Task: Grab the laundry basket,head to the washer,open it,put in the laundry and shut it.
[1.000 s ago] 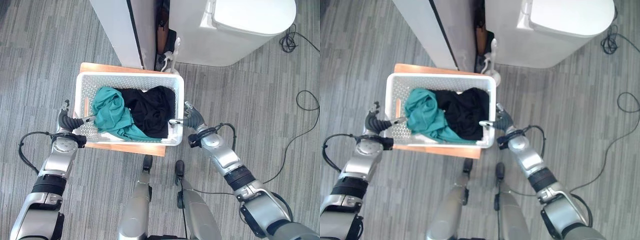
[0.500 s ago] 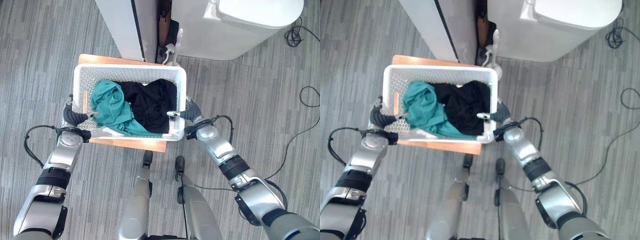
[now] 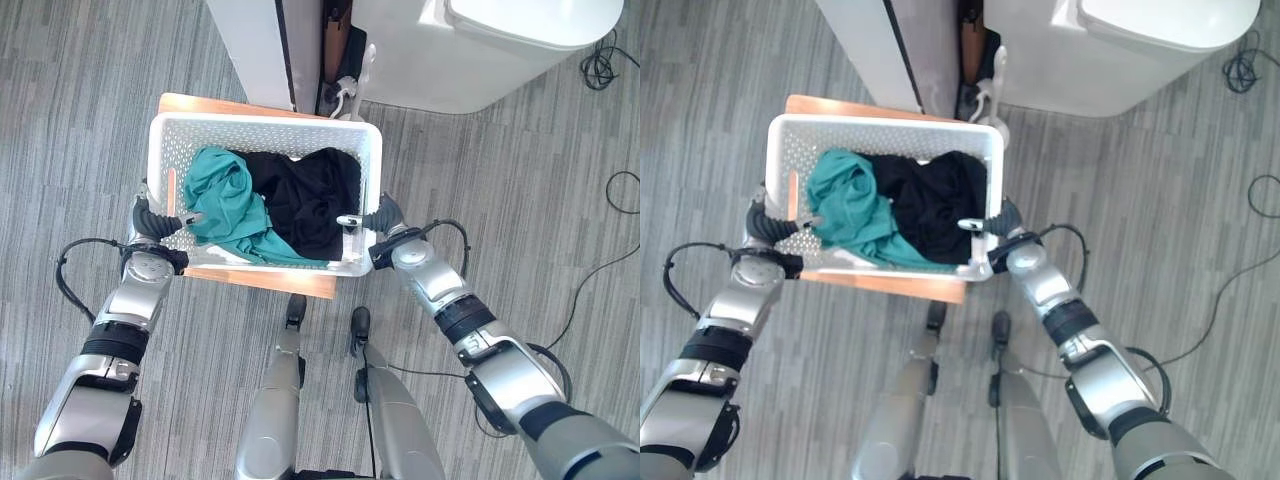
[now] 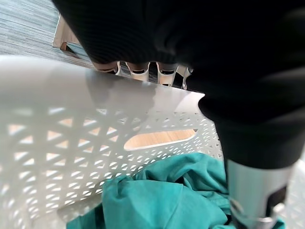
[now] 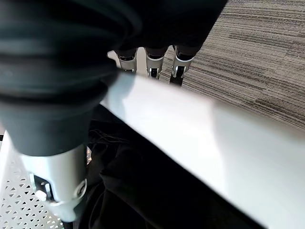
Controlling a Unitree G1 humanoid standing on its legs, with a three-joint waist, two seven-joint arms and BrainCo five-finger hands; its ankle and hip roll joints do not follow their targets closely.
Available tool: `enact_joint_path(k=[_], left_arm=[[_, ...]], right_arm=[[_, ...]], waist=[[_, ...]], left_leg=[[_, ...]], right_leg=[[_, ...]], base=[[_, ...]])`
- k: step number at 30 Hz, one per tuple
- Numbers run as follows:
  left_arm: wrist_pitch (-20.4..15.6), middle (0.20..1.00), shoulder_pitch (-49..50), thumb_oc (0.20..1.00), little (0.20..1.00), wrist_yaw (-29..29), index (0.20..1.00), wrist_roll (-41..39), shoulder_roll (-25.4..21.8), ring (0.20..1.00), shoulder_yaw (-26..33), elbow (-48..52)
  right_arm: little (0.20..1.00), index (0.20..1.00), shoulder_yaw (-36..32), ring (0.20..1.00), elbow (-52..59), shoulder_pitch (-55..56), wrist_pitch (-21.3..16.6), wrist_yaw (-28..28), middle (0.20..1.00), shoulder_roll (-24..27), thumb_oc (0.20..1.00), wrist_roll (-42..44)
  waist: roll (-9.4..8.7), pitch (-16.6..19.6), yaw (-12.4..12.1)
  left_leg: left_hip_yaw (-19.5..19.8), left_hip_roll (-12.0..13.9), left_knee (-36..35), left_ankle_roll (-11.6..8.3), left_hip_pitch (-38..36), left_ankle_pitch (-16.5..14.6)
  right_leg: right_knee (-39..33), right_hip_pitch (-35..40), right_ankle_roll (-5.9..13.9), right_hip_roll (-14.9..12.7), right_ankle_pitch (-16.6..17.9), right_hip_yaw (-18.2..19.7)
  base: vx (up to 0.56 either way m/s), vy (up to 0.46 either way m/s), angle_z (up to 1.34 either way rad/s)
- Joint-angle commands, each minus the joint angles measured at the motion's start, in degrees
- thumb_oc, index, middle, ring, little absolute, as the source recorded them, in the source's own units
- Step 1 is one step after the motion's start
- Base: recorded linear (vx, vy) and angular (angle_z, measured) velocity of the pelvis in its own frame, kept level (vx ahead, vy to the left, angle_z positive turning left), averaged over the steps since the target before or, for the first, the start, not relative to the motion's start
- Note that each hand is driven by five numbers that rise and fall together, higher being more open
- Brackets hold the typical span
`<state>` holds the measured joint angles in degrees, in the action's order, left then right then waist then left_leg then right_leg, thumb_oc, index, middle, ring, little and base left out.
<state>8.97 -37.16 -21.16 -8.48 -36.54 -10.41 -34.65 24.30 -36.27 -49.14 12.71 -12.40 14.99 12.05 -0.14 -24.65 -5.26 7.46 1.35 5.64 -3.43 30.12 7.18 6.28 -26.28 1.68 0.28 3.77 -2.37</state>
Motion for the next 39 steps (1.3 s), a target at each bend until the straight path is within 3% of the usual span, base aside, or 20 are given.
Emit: enact_joint_path(k=[1,10,23,24,26,27,28,29,30,31,32,35,39], left_arm=[[-0.4,1.000,-1.2,1.000,1.000,0.2,1.000,0.8,0.2,1.000,-3.2,-2.1],[-1.8,1.000,-11.8,1.000,1.000,-0.6,1.000,-2.9,-0.8,1.000,-7.7,-13.3],[-2.8,1.000,-17.0,1.000,1.000,-0.4,1.000,-1.2,-0.4,1.000,-13.0,-11.5],[-3.0,0.959,-16.7,0.959,0.959,-0.4,0.959,-1.1,-0.2,0.959,-13.1,-11.0],[-3.1,0.733,-16.5,0.733,0.733,-0.2,0.733,-1.2,0.1,0.733,-13.1,-10.6],[-3.1,0.614,-16.3,0.614,0.614,-0.1,0.614,-1.2,0.2,0.614,-13.3,-10.5],[-2.9,0.423,-16.0,0.423,0.423,0.0,0.423,-0.8,0.4,0.423,-13.6,-10.3],[-2.9,0.404,-16.0,0.404,0.404,0.0,0.404,-0.8,0.4,0.404,-13.6,-10.3],[-2.5,0.200,-15.8,0.200,0.200,0.2,0.200,0.5,0.3,0.200,-13.9,-10.3],[-2.4,0.200,-15.7,0.200,0.200,0.2,0.200,1.0,0.2,0.200,-14.1,-10.1],[-2.2,0.200,-15.7,0.200,0.200,0.1,0.200,1.7,0.1,0.200,-14.2,-10.1],[-2.0,0.200,-15.4,0.200,0.200,0.1,0.200,3.6,-0.2,0.200,-14.5,-9.4],[-2.3,0.200,-14.6,0.200,0.200,0.2,0.200,4.5,-0.7,0.200,-14.2,-8.2]], right_arm=[[1.000,1.000,0.5,1.000,1.7,-0.4,-1.2,-0.1,1.000,-2.0,1.000,-1.4],[1.000,1.000,3.8,1.000,6.6,-0.1,-3.3,0.2,1.000,-1.2,1.000,-1.5],[1.000,1.000,6.5,1.000,0.7,-7.7,-3.7,-0.1,1.000,-3.7,1.000,-0.1],[1.000,1.000,6.6,1.000,0.1,-8.1,-3.7,0.0,1.000,-4.0,1.000,-0.1],[1.000,1.000,7.0,1.000,-1.0,-8.5,-3.6,0.0,1.000,-4.5,1.000,0.0],[0.950,0.950,7.3,0.950,-1.2,-8.6,-3.6,0.2,0.950,-4.6,0.950,0.1],[0.884,0.884,7.5,0.884,-1.6,-8.6,-3.6,0.4,0.884,-5.0,0.884,0.5],[0.871,0.871,7.5,0.871,-1.6,-8.6,-3.6,0.4,0.871,-5.0,0.871,0.5],[0.727,0.727,7.6,0.727,-1.5,-8.5,-3.6,0.5,0.727,-5.3,0.727,0.6],[0.580,0.580,7.8,0.580,-1.3,-8.3,-3.7,0.4,0.580,-5.3,0.580,0.7],[0.514,0.514,7.9,0.514,-1.2,-8.1,-3.8,0.3,0.514,-5.4,0.514,0.9],[0.200,0.200,7.8,0.200,-1.0,-8.2,-4.2,0.1,0.200,-5.4,0.200,1.3],[0.200,0.200,7.6,0.200,-0.8,-8.4,-4.4,-0.1,0.200,-4.9,0.200,1.3]], waist=[[-2.87,2.6,0.2],[-3.92,2.7,1.9],[-3.54,2.3,1.6],[-3.47,2.3,1.6],[-3.44,2.3,1.5],[-3.42,2.4,1.6],[-3.32,2.5,1.5],[-3.32,2.5,1.5],[-3.38,2.5,1.5],[-3.35,2.5,1.6],[-3.34,2.5,1.6],[-3.32,2.4,1.5],[-3.25,2.3,1.4]], left_leg=[[-0.9,1.5,2.8,1.03,4.9,-4.3],[-1.0,1.7,3.9,0.99,6.4,-4.4],[-1.5,1.7,4.4,0.95,7.5,-4.3],[-1.5,1.6,4.4,0.95,7.6,-4.3],[-1.5,1.6,4.4,0.96,7.7,-4.3],[-1.5,1.6,4.5,0.96,7.8,-4.2],[-1.5,1.6,4.4,0.98,7.9,-4.2],[-1.5,1.6,4.4,0.97,7.9,-4.2],[-1.5,1.5,4.3,0.97,8.0,-4.1],[-1.5,1.5,4.2,0.96,7.9,-4.1],[-1.6,1.5,4.2,0.96,8.0,-4.1],[-1.7,1.5,4.2,0.93,8.1,-4.1],[-1.8,1.4,4.2,0.93,8.1,-4.1]], right_leg=[[3.5,-2.9,3.85,-8.4,-3.4,-0.9],[3.6,-4.1,3.94,-8.2,-2.8,-0.6],[3.5,-5.3,3.83,-8.2,-2.2,-0.1],[3.5,-5.4,3.80,-8.2,-2.2,-0.1],[3.4,-5.5,3.78,-8.2,-2.2,0.0],[3.4,-5.5,3.77,-8.2,-2.1,0.1],[3.4,-5.7,3.77,-8.2,-2.1,0.1],[3.4,-5.7,3.77,-8.2,-2.1,0.1],[3.4,-5.8,3.77,-8.2,-2.0,0.1],[3.4,-5.8,3.78,-8.2,-2.0,0.1],[3.3,-5.9,3.78,-8.2,-2.0,0.1],[3.3,-6.0,3.78,-8.3,-1.9,0.1],[3.4,-6.1,3.79,-8.3,-1.8,0.1]], base=[[0.00,0.000,0.00],[0.00,0.001,0.00],[0.00,0.000,-0.01],[0.00,0.000,0.00],[0.00,0.000,0.00],[0.00,0.000,0.00],[0.00,0.000,0.00],[0.00,0.000,0.00],[0.00,0.000,0.00],[0.00,0.000,0.00],[0.00,0.000,0.00],[0.00,0.002,-0.01],[0.00,0.006,-0.03]])
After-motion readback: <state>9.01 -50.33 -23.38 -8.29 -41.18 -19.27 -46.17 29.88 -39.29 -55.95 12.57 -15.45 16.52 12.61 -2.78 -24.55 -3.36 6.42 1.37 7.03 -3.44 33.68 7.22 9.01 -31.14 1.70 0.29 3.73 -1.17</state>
